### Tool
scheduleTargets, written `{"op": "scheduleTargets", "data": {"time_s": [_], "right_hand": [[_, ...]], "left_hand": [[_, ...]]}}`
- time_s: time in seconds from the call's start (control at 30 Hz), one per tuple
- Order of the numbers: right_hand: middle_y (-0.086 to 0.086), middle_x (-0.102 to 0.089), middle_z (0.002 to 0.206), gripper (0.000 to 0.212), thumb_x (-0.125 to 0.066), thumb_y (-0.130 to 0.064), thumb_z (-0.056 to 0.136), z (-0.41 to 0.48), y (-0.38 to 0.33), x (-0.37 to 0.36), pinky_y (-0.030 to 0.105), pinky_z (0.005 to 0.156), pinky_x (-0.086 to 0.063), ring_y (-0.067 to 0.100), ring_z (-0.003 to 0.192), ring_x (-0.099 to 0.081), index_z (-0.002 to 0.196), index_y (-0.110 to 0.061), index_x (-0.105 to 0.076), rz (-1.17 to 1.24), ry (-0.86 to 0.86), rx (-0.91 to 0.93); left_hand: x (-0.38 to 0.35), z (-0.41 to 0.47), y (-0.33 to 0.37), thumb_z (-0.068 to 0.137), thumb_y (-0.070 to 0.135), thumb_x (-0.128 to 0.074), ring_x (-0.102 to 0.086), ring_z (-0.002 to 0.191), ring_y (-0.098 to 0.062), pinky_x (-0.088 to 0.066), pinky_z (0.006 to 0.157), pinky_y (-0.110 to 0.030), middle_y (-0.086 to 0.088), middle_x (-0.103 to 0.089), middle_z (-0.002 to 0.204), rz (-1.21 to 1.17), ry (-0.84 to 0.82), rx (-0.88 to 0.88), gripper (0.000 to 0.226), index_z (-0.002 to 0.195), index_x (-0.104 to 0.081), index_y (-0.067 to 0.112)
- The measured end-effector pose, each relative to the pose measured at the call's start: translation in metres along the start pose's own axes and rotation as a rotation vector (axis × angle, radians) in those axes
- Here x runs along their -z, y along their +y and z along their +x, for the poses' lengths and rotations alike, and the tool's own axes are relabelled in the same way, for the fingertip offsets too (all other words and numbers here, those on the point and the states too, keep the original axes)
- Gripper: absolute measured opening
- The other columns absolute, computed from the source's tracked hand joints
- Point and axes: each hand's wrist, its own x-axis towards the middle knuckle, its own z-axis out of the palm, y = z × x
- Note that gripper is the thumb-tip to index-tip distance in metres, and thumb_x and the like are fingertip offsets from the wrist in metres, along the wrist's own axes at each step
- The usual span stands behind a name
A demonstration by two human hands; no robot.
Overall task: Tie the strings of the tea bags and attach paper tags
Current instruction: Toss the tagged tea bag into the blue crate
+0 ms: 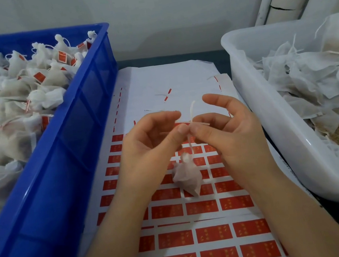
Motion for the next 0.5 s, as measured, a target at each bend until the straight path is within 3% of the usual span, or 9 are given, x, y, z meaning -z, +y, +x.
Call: {"op": "scheduleTargets", "data": {"time_s": [0.13,0.3,0.5], "right_hand": [[-0.017,-0.072,0.083,0.035,-0.069,-0.027,0.073,-0.0006,0.0006,0.0011,0.013,0.057,-0.052,0.003,0.075,-0.069,0.105,-0.034,-0.055,-0.007,0.01,0.014],[-0.024,-0.069,0.085,0.048,-0.067,-0.039,0.06,0.0007,-0.0014,-0.0017,0.011,0.056,-0.05,-0.001,0.077,-0.068,0.105,-0.035,-0.053,-0.009,0.032,0.046],[-0.015,-0.071,0.08,0.045,-0.068,-0.036,0.063,0.0008,0.0011,-0.0022,0.014,0.062,-0.053,0.004,0.077,-0.069,0.105,-0.033,-0.055,-0.019,0.037,0.069]], "left_hand": [[0.0024,0.0005,0.0005,0.058,0.038,-0.065,-0.07,0.072,-0.014,-0.055,0.059,-0.019,0.006,-0.072,0.075,-0.06,0.058,0.014,0.027,0.081,-0.067,0.024],[0.0001,0.0029,-0.0016,0.058,0.037,-0.066,-0.069,0.065,-0.013,-0.052,0.055,-0.017,0.005,-0.071,0.072,-0.054,0.125,0.033,0.031,0.083,-0.06,0.02],[-0.0009,0.0021,-0.0033,0.062,0.043,-0.063,-0.067,0.072,-0.008,-0.054,0.06,-0.015,0.013,-0.07,0.079,0.1,0.11,-0.016,0.027,0.083,-0.068,0.027]]}}
